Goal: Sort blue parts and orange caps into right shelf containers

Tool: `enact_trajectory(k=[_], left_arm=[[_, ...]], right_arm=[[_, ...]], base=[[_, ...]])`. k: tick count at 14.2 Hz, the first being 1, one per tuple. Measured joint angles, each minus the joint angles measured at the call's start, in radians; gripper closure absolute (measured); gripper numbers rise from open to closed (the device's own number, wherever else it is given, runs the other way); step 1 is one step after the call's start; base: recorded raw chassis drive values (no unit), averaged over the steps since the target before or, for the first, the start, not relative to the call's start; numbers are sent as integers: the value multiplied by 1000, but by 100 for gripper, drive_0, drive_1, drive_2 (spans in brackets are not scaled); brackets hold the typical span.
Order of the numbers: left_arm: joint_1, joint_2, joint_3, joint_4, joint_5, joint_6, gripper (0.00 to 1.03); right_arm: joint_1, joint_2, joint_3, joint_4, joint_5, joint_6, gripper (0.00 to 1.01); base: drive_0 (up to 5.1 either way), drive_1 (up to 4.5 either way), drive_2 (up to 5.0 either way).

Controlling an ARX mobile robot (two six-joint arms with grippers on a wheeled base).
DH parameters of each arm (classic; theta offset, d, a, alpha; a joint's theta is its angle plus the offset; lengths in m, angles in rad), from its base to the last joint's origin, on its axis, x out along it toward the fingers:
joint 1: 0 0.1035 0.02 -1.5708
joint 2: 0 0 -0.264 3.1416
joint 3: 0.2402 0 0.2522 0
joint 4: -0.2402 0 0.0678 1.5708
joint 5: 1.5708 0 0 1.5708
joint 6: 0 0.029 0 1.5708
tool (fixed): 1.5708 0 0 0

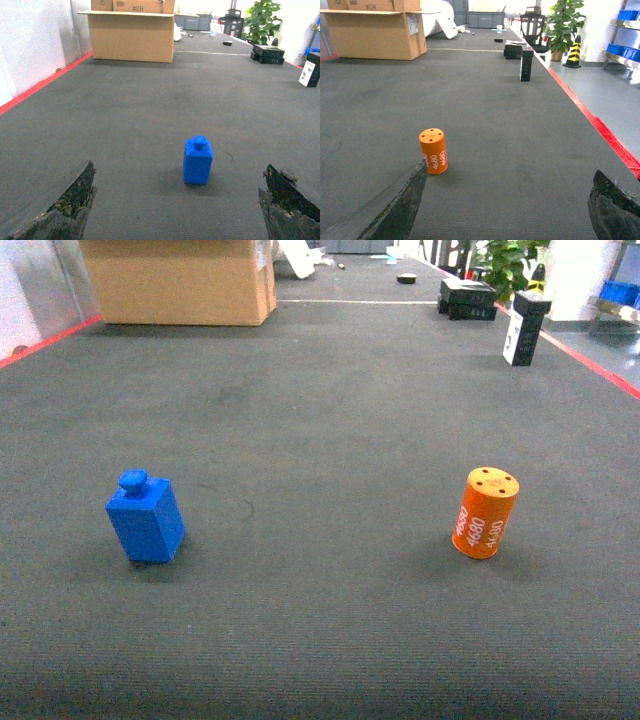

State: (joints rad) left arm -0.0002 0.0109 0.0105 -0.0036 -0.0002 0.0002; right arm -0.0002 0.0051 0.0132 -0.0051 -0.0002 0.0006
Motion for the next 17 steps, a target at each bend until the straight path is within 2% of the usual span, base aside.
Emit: enact_trajectory(k=[17], left_arm=[[0, 0, 0, 0, 0, 0, 5]], right_arm=[[0, 0, 0, 0, 0, 0, 3]], base=[[0, 0, 0]])
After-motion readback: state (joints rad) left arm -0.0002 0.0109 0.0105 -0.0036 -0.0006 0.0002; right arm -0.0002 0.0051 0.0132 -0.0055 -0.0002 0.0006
